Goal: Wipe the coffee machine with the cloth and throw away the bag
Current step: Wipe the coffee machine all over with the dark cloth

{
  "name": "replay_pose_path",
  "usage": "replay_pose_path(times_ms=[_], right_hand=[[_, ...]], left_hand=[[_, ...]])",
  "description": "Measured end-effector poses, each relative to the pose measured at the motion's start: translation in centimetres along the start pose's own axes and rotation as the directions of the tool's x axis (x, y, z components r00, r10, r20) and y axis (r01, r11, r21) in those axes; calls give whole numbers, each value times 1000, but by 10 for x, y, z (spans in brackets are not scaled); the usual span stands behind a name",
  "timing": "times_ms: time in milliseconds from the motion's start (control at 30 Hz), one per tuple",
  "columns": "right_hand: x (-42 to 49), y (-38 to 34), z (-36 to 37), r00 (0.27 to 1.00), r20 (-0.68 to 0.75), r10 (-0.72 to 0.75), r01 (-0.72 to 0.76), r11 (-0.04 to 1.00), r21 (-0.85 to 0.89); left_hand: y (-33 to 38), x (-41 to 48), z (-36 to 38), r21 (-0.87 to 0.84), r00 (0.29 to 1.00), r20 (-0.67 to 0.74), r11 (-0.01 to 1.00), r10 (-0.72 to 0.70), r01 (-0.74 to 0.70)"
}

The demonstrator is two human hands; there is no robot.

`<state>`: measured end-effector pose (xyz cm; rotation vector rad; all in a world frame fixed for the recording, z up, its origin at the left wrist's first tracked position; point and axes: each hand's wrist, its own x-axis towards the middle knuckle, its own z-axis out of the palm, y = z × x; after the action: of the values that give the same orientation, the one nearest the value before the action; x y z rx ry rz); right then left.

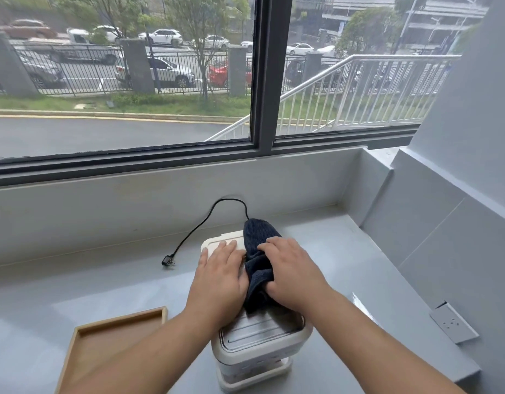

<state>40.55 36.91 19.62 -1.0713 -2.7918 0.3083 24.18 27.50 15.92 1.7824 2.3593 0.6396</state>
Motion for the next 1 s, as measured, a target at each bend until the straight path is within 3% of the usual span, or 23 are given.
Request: replay_pose_path(times_ms=[100, 233, 367, 500, 700, 800, 1000], right_hand=[[12, 5, 2, 999, -5, -42, 41, 996, -81], [28, 12, 5, 998, 52, -37, 30, 990, 139], [47, 18, 3, 990, 109, 87, -119, 935, 333], [61, 21, 2, 973, 125, 194, -229, 882, 412], [61, 29, 14, 943, 110, 314, -308, 703, 641], [62, 40, 24, 918, 144, 369, -359, 619, 699], [44, 50, 30, 921, 139, 364, -349, 613, 709]], left_hand=[[-1, 0, 1, -11, 1000, 4, 1000, -14, 14], [-2, 0, 2, 1, 1000, -8, 1000, -18, 18], [0, 0, 1, 25, 1000, 7, 999, -24, 23], [-1, 2, -1, 69, 995, 85, 996, 49, -55], [0, 5, 0, 176, 985, 159, 979, 73, -101], [1, 4, -1, 159, 986, 157, 984, 54, -79], [1, 5, 0, 130, 989, 142, 990, 40, -58]])
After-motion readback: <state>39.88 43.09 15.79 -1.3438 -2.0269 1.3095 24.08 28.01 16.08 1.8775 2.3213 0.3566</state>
